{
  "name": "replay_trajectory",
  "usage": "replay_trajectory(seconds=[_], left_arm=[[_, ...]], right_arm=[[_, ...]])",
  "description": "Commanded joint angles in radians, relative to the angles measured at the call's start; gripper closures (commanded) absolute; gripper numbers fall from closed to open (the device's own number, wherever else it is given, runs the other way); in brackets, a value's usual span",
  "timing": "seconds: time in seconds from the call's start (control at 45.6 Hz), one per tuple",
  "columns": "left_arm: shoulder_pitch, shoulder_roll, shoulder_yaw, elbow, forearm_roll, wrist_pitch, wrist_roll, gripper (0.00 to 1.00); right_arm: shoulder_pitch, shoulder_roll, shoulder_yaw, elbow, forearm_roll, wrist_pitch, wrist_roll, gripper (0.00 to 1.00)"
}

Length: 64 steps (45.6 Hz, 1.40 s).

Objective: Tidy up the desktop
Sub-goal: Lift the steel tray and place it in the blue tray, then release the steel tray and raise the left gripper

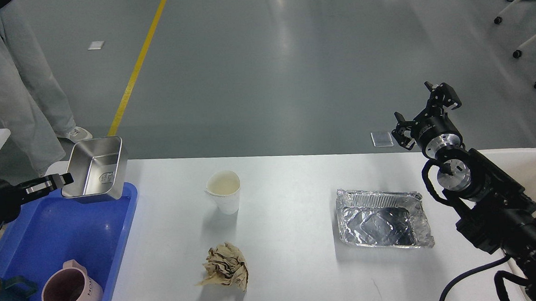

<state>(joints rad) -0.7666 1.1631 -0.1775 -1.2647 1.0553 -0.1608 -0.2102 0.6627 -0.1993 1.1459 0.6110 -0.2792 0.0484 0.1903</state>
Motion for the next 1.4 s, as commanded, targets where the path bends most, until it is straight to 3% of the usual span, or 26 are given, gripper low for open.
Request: replay_trajectory(seconds=[0.0, 0.263, 0.987, 1.141, 1.382], left_arm=[[0.027, 0.023, 0.003, 0.008, -0.017, 0.021, -0.002, 0.99], [0.118, -0.022, 0.004, 0.117, -0.018, 0.078, 0.005, 0.99], [0.164, -0.408, 0.009, 0.594, -0.015, 0.083, -0.018, 0.96], [0.162, -0.447, 0.006, 0.631, -0.018, 0.084, -0.026, 0.81], [0.164, -0.448, 0.0, 0.631, -0.02, 0.086, -0.072, 0.55]], right_arm=[[-0.002, 0.004, 0.0, -0.013, 0.0, 0.002, 0.0, 0.0], [-0.003, 0.006, 0.0, -0.014, 0.0, 0.002, 0.0, 0.0], [-0.02, 0.0, -0.003, -0.027, 0.0, 0.004, 0.0, 0.0], [-0.02, 0.0, -0.005, -0.027, 0.0, 0.004, 0.0, 0.0], [-0.02, 0.0, -0.003, -0.025, -0.001, 0.004, 0.0, 0.0]])
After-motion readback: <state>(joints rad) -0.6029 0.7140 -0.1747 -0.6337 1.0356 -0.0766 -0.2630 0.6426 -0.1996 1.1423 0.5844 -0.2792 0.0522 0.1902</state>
